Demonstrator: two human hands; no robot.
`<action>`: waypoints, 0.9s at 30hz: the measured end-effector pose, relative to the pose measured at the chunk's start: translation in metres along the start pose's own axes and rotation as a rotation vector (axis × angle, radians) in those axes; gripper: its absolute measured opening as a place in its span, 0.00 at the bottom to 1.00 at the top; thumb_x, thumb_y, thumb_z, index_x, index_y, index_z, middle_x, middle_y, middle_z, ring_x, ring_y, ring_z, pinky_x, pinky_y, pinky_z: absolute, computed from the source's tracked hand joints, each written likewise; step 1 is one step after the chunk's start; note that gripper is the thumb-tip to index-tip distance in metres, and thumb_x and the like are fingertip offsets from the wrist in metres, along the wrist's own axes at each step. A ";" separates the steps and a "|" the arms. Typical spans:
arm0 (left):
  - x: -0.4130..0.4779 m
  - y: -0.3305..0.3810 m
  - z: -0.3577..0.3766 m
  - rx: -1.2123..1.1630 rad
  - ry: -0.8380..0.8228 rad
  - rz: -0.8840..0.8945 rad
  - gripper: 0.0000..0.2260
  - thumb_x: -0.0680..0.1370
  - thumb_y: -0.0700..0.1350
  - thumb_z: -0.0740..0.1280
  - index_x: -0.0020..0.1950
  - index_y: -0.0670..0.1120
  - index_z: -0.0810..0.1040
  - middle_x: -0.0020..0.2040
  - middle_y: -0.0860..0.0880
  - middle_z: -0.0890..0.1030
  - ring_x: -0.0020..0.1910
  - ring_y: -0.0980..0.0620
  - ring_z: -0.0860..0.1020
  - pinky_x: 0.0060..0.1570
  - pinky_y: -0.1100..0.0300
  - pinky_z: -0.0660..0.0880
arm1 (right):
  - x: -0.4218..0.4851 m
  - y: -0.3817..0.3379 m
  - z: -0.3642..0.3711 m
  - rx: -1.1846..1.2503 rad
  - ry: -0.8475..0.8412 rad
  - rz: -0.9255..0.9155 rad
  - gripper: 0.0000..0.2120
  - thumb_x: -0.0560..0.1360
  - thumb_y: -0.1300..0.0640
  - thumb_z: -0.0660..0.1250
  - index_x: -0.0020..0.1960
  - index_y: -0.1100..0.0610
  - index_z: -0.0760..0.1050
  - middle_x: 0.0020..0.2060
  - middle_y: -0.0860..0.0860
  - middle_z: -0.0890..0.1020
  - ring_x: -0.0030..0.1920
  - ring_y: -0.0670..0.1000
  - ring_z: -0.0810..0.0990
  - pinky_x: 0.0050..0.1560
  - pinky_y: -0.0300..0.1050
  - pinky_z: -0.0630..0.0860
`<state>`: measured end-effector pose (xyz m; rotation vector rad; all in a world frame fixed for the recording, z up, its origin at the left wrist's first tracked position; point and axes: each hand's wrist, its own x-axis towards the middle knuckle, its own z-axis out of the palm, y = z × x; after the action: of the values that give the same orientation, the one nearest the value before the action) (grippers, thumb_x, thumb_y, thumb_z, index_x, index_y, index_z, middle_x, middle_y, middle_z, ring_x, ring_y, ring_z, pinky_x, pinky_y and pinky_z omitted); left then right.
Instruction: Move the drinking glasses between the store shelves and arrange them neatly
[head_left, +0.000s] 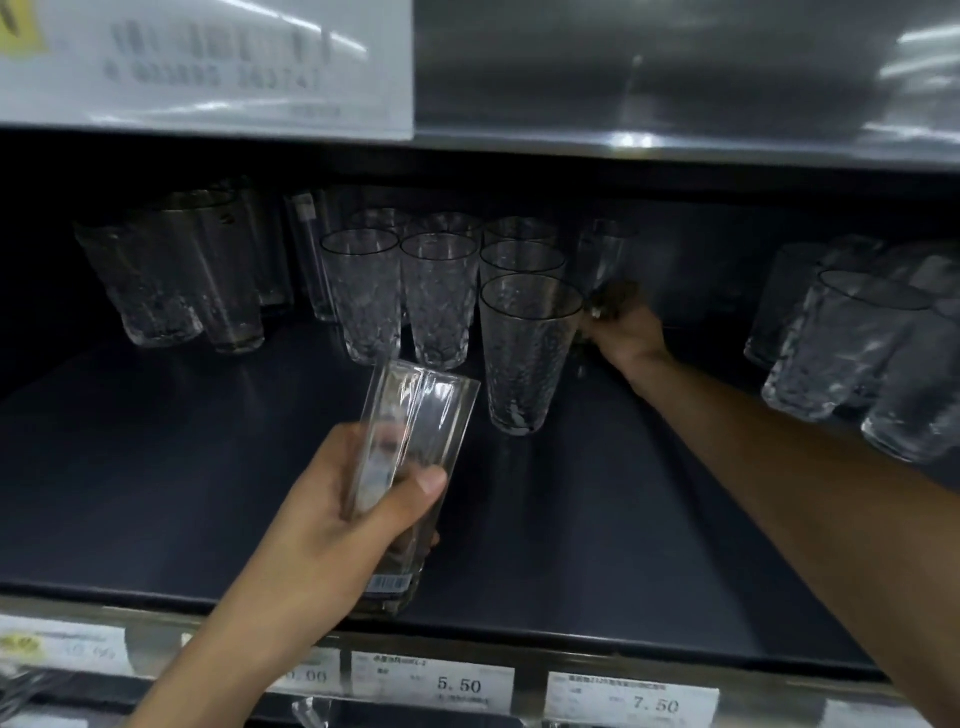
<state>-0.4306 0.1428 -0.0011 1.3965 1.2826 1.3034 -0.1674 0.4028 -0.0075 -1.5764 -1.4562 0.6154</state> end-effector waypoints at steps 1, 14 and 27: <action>-0.001 0.001 0.001 0.009 -0.011 0.007 0.20 0.58 0.67 0.73 0.48 0.66 0.77 0.44 0.47 0.84 0.42 0.44 0.84 0.50 0.42 0.81 | -0.007 0.001 -0.007 -0.006 -0.004 0.003 0.32 0.73 0.45 0.74 0.71 0.56 0.68 0.55 0.47 0.75 0.55 0.47 0.74 0.53 0.35 0.69; -0.010 0.015 0.070 0.231 -0.182 0.101 0.26 0.62 0.69 0.64 0.57 0.62 0.68 0.49 0.59 0.80 0.48 0.59 0.80 0.45 0.64 0.77 | -0.083 0.028 -0.093 -0.075 0.030 -0.012 0.32 0.77 0.50 0.71 0.73 0.60 0.61 0.55 0.49 0.73 0.55 0.47 0.71 0.53 0.37 0.67; 0.057 0.008 0.162 0.260 -0.019 0.188 0.22 0.75 0.59 0.68 0.63 0.50 0.68 0.51 0.52 0.79 0.49 0.59 0.78 0.43 0.71 0.73 | -0.138 0.051 -0.145 -0.137 -0.137 -0.081 0.27 0.78 0.47 0.69 0.70 0.55 0.63 0.59 0.49 0.77 0.57 0.46 0.76 0.51 0.31 0.69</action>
<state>-0.2723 0.2095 -0.0060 1.7423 1.3714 1.2758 -0.0471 0.2355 -0.0072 -1.5963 -1.6874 0.5969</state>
